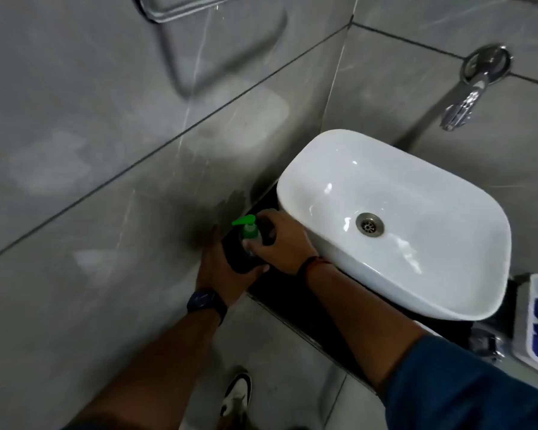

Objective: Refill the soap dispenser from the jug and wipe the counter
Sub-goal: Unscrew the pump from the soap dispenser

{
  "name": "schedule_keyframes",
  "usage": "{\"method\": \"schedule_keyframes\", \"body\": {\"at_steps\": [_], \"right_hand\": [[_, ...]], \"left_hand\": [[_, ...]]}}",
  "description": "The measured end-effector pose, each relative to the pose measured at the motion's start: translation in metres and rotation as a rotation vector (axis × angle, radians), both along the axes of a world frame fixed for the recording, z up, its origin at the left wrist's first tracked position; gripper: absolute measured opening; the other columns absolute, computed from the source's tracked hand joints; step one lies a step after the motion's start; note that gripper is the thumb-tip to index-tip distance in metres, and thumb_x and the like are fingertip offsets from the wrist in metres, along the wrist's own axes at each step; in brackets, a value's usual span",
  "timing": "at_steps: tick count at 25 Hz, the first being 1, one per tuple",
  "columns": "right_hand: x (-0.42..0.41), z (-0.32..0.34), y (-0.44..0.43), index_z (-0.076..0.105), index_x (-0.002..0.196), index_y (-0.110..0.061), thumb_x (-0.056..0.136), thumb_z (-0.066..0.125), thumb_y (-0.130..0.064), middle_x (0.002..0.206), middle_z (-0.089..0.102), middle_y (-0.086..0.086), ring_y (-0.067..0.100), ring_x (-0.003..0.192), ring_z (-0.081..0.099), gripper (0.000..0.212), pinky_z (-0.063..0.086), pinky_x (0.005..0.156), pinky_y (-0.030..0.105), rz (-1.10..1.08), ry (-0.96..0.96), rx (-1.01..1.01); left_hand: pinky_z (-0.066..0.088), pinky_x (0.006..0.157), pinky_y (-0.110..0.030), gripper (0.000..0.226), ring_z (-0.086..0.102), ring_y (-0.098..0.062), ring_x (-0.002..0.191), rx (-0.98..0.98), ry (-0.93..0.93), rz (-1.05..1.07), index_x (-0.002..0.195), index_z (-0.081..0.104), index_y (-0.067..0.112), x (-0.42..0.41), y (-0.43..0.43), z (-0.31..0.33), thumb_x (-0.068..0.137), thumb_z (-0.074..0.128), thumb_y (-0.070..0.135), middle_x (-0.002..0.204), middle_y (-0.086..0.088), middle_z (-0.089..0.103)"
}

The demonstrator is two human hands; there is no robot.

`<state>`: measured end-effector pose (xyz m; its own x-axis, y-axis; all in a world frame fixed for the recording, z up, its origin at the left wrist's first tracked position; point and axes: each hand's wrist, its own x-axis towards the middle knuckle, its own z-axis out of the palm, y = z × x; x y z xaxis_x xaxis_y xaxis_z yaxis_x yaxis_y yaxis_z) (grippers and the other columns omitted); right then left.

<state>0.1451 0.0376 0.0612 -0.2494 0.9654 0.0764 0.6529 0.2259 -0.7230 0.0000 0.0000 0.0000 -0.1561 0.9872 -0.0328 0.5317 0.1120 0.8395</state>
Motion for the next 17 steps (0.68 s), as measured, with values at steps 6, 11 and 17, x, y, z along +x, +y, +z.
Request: {"method": "schedule_keyframes", "body": {"at_steps": [6, 11, 17], "right_hand": [[-0.02, -0.019, 0.013, 0.061, 0.086, -0.011, 0.078, 0.074, -0.037, 0.082, 0.051, 0.002, 0.022, 0.076, 0.053, 0.03, 0.029, 0.061, 0.022, -0.085, 0.004, 0.027], [-0.009, -0.017, 0.012, 0.063, 0.082, -0.01, 0.073, 0.077, -0.041, 0.083, 0.061, 0.005, 0.018, 0.076, 0.056, 0.036, 0.038, 0.064, 0.024, -0.161, 0.063, 0.069], [-0.004, 0.007, 0.01, 0.058, 0.07, -0.009, 0.072, 0.08, -0.03, 0.07, 0.057, 0.002, 0.021, 0.068, 0.053, 0.031, 0.041, 0.062, 0.032, -0.245, 0.168, 0.113]], "left_hand": [[0.046, 0.085, -0.033, 0.065, 0.06, -0.029, 0.105, -0.072, -0.002, -0.034, 0.12, 0.052, 0.015, 0.011, 0.032, -0.026, 0.062, 0.079, 0.027, 0.113, -0.008, 0.063], [0.048, 0.086, -0.037, 0.057, 0.059, -0.024, 0.101, -0.038, 0.033, -0.055, 0.114, 0.052, 0.02, 0.019, 0.037, -0.014, 0.063, 0.073, 0.034, 0.112, -0.004, 0.063], [0.039, 0.075, -0.024, 0.061, 0.061, -0.023, 0.095, 0.063, 0.073, -0.018, 0.113, 0.052, 0.016, 0.032, 0.043, 0.007, 0.061, 0.072, 0.038, 0.108, -0.005, 0.063]]}}
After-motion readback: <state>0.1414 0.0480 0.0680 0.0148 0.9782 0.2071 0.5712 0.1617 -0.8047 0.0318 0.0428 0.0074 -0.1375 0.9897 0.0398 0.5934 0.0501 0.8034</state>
